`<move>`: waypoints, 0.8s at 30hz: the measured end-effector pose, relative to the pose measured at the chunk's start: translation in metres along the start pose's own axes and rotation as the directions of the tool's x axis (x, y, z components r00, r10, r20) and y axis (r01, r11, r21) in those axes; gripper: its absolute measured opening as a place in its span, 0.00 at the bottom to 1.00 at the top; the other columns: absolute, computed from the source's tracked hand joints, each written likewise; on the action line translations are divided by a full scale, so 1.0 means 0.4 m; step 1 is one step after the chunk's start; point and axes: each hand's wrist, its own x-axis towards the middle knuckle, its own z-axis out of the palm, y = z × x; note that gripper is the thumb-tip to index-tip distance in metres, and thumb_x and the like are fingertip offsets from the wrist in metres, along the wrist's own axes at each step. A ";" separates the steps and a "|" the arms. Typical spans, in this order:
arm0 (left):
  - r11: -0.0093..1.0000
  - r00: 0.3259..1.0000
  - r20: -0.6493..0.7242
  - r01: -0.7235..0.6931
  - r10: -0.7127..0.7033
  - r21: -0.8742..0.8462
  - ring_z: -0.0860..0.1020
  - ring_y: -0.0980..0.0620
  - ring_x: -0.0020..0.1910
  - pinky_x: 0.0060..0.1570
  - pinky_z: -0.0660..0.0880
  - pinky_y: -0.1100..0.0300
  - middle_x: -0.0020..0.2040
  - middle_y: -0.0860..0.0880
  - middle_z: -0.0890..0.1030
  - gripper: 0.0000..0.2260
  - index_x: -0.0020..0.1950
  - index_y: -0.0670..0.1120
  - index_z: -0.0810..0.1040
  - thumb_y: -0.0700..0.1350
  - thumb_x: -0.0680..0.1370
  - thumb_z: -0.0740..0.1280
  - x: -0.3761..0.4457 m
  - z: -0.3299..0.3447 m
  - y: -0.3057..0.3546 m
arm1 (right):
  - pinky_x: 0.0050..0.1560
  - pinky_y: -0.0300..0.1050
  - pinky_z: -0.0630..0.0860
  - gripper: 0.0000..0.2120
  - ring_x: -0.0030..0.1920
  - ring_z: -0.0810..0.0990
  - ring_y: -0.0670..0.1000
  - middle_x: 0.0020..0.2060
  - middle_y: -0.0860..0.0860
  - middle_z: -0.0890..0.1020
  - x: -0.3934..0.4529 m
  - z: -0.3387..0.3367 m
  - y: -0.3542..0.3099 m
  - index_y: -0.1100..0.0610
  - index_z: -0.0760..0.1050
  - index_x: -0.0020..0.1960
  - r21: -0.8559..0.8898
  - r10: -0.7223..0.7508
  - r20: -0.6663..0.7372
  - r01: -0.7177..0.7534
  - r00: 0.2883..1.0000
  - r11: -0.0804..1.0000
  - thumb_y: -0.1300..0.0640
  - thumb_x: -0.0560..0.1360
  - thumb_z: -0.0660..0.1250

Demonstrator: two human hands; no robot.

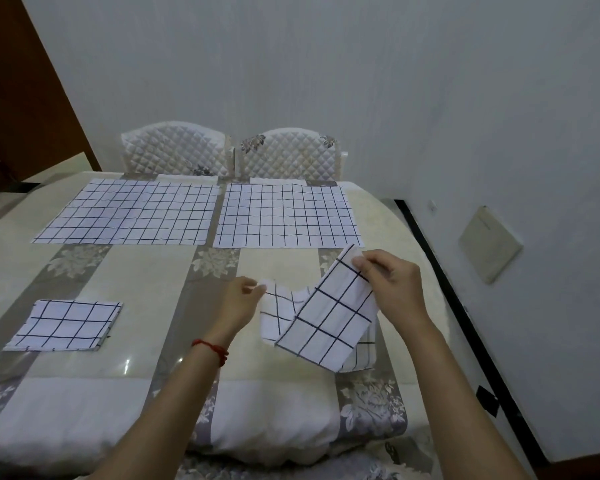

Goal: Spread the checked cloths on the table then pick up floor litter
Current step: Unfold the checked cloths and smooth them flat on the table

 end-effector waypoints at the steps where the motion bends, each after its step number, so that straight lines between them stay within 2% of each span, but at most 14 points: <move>1: 0.997 0.997 -0.015 -0.075 0.075 0.003 0.75 0.50 0.52 0.50 0.70 0.60 0.51 0.47 0.78 0.12 0.55 0.41 0.77 0.47 0.77 0.65 -0.007 0.004 0.015 | 0.46 0.41 0.77 0.05 0.42 0.81 0.46 0.38 0.50 0.83 0.005 0.002 -0.006 0.58 0.82 0.45 -0.020 -0.006 0.016 0.006 1.000 1.000 0.59 0.73 0.68; 2: 0.988 0.988 -0.019 -0.153 0.153 -0.018 0.74 0.53 0.55 0.54 0.68 0.61 0.55 0.50 0.77 0.15 0.59 0.43 0.76 0.50 0.77 0.64 -0.021 0.006 0.042 | 0.48 0.45 0.78 0.05 0.43 0.82 0.50 0.39 0.52 0.83 0.009 0.006 -0.011 0.59 0.82 0.45 -0.040 -0.018 0.032 0.019 0.999 0.999 0.59 0.73 0.68; 4: 0.948 0.950 0.033 -0.307 0.311 -0.086 0.74 0.57 0.57 0.57 0.68 0.63 0.55 0.55 0.77 0.15 0.60 0.47 0.77 0.52 0.77 0.62 -0.057 0.007 0.105 | 0.50 0.50 0.79 0.05 0.44 0.82 0.53 0.39 0.53 0.84 0.012 0.017 -0.023 0.60 0.82 0.46 -0.070 -0.060 0.063 0.064 0.996 0.995 0.59 0.73 0.69; 6: 0.913 0.903 0.151 -0.382 0.401 -0.141 0.78 0.57 0.54 0.56 0.72 0.63 0.53 0.54 0.81 0.12 0.57 0.48 0.79 0.50 0.76 0.65 -0.081 0.009 0.159 | 0.50 0.54 0.79 0.05 0.44 0.82 0.55 0.40 0.55 0.85 0.014 0.027 -0.032 0.59 0.82 0.45 -0.084 -0.089 0.081 0.096 0.993 0.992 0.58 0.72 0.69; 8: 0.897 0.875 0.200 -0.423 0.441 -0.129 0.81 0.57 0.47 0.50 0.76 0.63 0.46 0.51 0.84 0.07 0.49 0.47 0.82 0.48 0.73 0.69 -0.085 0.017 0.184 | 0.49 0.54 0.79 0.05 0.43 0.82 0.56 0.39 0.56 0.84 0.014 0.031 -0.041 0.59 0.82 0.44 -0.070 -0.098 0.080 0.104 0.992 0.992 0.58 0.72 0.69; 9: 0.893 0.877 0.170 -0.434 0.448 -0.117 0.81 0.58 0.42 0.46 0.75 0.63 0.40 0.51 0.84 0.04 0.43 0.46 0.82 0.45 0.73 0.70 -0.079 0.022 0.187 | 0.48 0.53 0.79 0.04 0.43 0.82 0.56 0.38 0.56 0.84 0.013 0.030 -0.043 0.59 0.82 0.43 -0.059 -0.098 0.076 0.103 0.992 0.993 0.59 0.72 0.70; 11: 0.890 0.891 0.064 -0.442 0.450 -0.109 0.77 0.60 0.34 0.40 0.73 0.64 0.32 0.53 0.80 0.08 0.33 0.50 0.79 0.42 0.72 0.71 -0.067 0.023 0.190 | 0.47 0.46 0.78 0.02 0.41 0.81 0.50 0.37 0.50 0.84 0.011 0.020 -0.037 0.54 0.83 0.41 -0.032 -0.070 0.084 0.073 0.994 0.997 0.58 0.70 0.71; 13: 0.895 0.902 -0.010 -0.430 0.432 -0.119 0.75 0.60 0.32 0.37 0.71 0.67 0.30 0.52 0.79 0.12 0.31 0.53 0.77 0.41 0.73 0.70 -0.058 0.013 0.189 | 0.39 0.33 0.73 0.06 0.35 0.76 0.42 0.31 0.43 0.80 0.007 -0.002 -0.024 0.48 0.80 0.35 -0.062 -0.001 0.121 0.009 0.993 0.998 0.57 0.69 0.73; 14: 0.897 0.908 -0.042 -0.419 0.417 -0.139 0.75 0.58 0.33 0.37 0.70 0.66 0.30 0.50 0.78 0.11 0.31 0.52 0.77 0.41 0.73 0.70 -0.053 0.004 0.189 | 0.35 0.31 0.68 0.07 0.31 0.73 0.41 0.27 0.44 0.77 0.004 -0.015 -0.010 0.49 0.78 0.33 -0.093 0.046 0.148 -0.033 0.988 0.995 0.56 0.68 0.73; 16: 0.902 0.921 -0.109 -0.388 0.373 -0.190 0.74 0.52 0.35 0.38 0.69 0.61 0.32 0.44 0.78 0.10 0.31 0.48 0.77 0.41 0.73 0.69 -0.042 -0.016 0.187 | 0.32 0.34 0.65 0.09 0.29 0.68 0.42 0.27 0.47 0.73 -0.002 -0.042 0.015 0.58 0.77 0.33 -0.123 0.153 0.184 -0.132 0.971 0.984 0.57 0.69 0.72; 17: 0.903 0.925 -0.140 -0.376 0.353 -0.207 0.72 0.49 0.35 0.37 0.68 0.59 0.33 0.42 0.77 0.10 0.32 0.46 0.78 0.41 0.74 0.69 -0.037 -0.027 0.184 | 0.33 0.36 0.66 0.09 0.29 0.70 0.44 0.27 0.49 0.74 -0.005 -0.056 0.028 0.61 0.77 0.34 -0.105 0.200 0.195 -0.182 0.960 0.978 0.58 0.69 0.72; 20: 0.898 0.920 -0.232 -0.370 0.318 -0.238 0.70 0.49 0.35 0.35 0.66 0.62 0.33 0.42 0.74 0.10 0.37 0.36 0.78 0.41 0.74 0.68 -0.025 -0.057 0.174 | 0.34 0.36 0.72 0.08 0.31 0.76 0.44 0.28 0.49 0.79 -0.014 -0.077 0.045 0.57 0.79 0.32 -0.016 0.285 0.209 -0.288 0.935 0.957 0.62 0.70 0.71; 21: 0.898 0.918 -0.249 -0.366 0.307 -0.242 0.70 0.49 0.35 0.35 0.66 0.63 0.34 0.41 0.75 0.10 0.38 0.34 0.78 0.41 0.74 0.68 -0.022 -0.064 0.170 | 0.36 0.38 0.72 0.07 0.33 0.76 0.47 0.29 0.52 0.79 -0.014 -0.078 0.053 0.60 0.80 0.34 0.002 0.297 0.206 -0.304 0.932 0.953 0.62 0.70 0.71; 24: 0.918 0.923 -0.282 -0.328 0.260 -0.225 0.72 0.56 0.32 0.34 0.68 0.68 0.31 0.46 0.75 0.09 0.35 0.41 0.78 0.42 0.75 0.67 -0.018 -0.074 0.161 | 0.40 0.45 0.69 0.13 0.36 0.72 0.52 0.33 0.58 0.75 -0.015 -0.073 0.058 0.73 0.75 0.39 0.088 0.294 0.176 -0.312 0.939 0.946 0.61 0.71 0.70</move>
